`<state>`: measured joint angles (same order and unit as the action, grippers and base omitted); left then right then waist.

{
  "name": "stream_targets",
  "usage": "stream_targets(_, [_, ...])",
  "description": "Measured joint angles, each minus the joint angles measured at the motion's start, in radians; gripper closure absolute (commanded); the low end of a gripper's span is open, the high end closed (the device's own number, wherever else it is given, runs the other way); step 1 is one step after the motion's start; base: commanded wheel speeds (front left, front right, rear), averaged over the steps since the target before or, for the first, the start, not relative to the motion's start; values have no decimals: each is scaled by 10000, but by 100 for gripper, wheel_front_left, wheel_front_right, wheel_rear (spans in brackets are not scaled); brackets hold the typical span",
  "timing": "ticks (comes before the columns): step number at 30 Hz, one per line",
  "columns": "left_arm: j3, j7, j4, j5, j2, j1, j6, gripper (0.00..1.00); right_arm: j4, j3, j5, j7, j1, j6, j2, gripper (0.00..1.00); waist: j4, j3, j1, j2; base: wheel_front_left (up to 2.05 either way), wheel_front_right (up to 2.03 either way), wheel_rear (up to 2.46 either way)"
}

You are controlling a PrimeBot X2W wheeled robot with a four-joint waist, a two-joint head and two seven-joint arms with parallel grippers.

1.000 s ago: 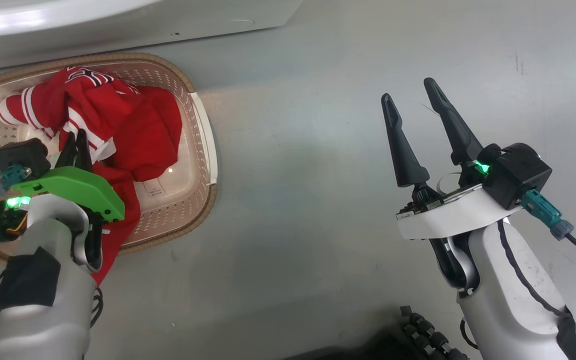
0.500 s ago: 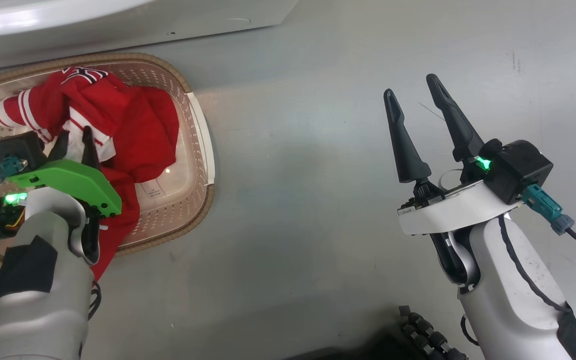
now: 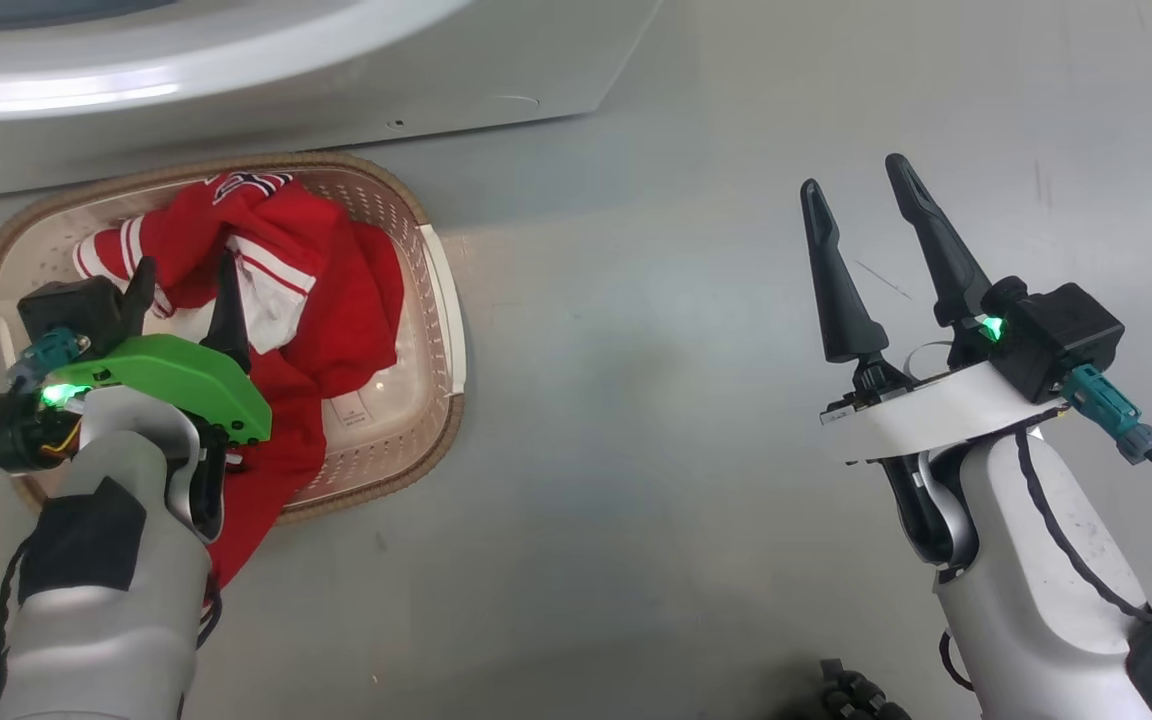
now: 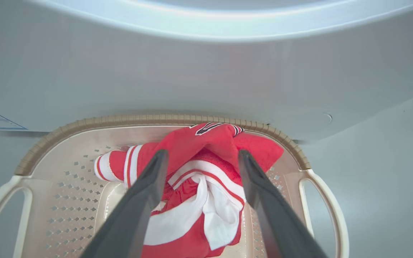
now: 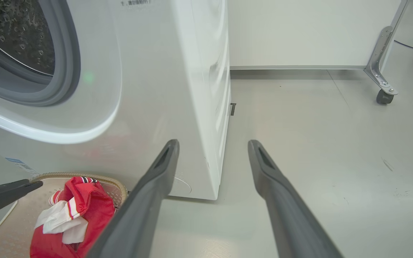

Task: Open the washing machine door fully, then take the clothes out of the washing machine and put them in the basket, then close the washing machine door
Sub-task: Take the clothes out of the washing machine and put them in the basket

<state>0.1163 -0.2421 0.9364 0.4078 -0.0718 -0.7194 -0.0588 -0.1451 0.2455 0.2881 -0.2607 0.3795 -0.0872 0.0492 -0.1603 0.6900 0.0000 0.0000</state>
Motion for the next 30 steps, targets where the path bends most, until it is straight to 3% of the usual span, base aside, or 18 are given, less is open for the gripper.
stream_targets(11, [148,-144,-1319,-255,221,506,-159,0,-224,-575,-322,0,-490,-40,117,0,445,-1050,0,0,0,0,0])
stream_targets(12, [71,-144,-2057,-324,222,622,-157,0,-224,-683,-368,0,-599,-40,132,0,557,-1278,0,0,0,0,0])
stream_targets(19, [-240,-146,-3837,-644,236,1003,-150,0,-259,-817,-441,0,-946,-42,125,0,894,-1977,0,0,0,0,0])
stream_targets(30, [-360,-146,-5902,-1306,242,2951,314,0,-290,-978,-458,0,-1710,-42,107,0,1295,-3316,0,0,0,0,0])
